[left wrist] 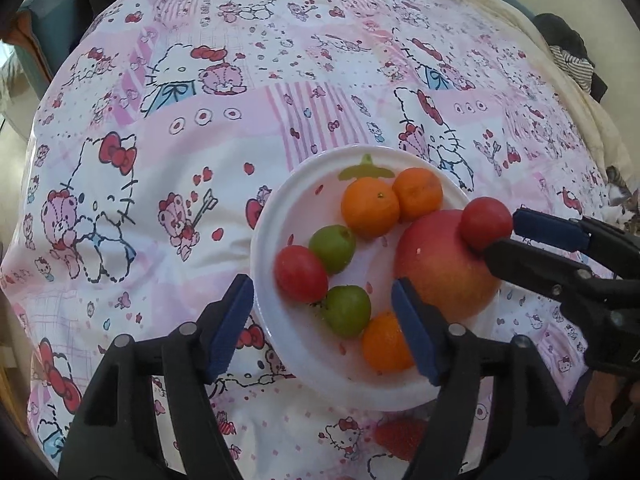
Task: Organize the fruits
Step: 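Lower both tomatoes onto the plate and open both tools, then withdraw both open tools from the plate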
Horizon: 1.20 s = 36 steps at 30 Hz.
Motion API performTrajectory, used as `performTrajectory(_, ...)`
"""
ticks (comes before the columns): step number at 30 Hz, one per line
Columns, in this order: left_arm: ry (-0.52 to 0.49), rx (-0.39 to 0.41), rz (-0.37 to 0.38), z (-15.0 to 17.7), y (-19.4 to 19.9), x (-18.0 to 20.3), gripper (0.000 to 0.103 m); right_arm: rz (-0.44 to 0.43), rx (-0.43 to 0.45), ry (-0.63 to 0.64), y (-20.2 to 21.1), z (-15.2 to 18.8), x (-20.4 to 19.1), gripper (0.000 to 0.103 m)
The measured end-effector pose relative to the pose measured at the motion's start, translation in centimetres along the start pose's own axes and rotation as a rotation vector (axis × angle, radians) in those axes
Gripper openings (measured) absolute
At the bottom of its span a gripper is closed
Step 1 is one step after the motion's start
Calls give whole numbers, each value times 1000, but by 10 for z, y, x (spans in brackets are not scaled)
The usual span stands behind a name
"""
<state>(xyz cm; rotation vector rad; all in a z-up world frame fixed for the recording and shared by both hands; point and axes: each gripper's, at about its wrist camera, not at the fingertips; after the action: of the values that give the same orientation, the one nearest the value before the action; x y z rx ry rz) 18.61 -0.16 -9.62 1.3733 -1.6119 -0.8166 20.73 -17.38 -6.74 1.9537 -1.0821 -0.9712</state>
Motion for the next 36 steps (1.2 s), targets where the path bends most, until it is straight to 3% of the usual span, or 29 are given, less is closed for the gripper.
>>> performTrajectory(8, 56, 15, 10, 10, 19, -12, 68, -6, 37, -56, 17, 3, 11, 66)
performTrajectory(13, 20, 29, -5, 29, 43, -7, 69, 2, 68, -101, 38, 12, 17, 66)
performTrajectory(16, 8, -9, 15, 49, 48, -5, 69, 26, 96, -132, 51, 19, 23, 66)
performTrajectory(20, -82, -53, 19, 74, 50, 13, 68, 22, 94, -197, 64, 33, 37, 66)
performTrajectory(26, -200, -123, 87, 99, 45, 41, 69, 29, 76, -266, 78, 62, 54, 66)
performTrajectory(36, -334, -143, 65, 104, 18, 66, 68, 73, 50, -292, 84, 91, 71, 66)
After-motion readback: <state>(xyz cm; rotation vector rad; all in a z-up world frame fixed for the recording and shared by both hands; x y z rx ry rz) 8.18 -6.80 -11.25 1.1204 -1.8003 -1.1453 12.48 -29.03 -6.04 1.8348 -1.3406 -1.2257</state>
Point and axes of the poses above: each gripper's, at about its wrist camera, not at the fingertips, and y roughly against the way its jaws point, x to its right, z to its underside, and after that the axes turned 5 degrees about x, right-handed
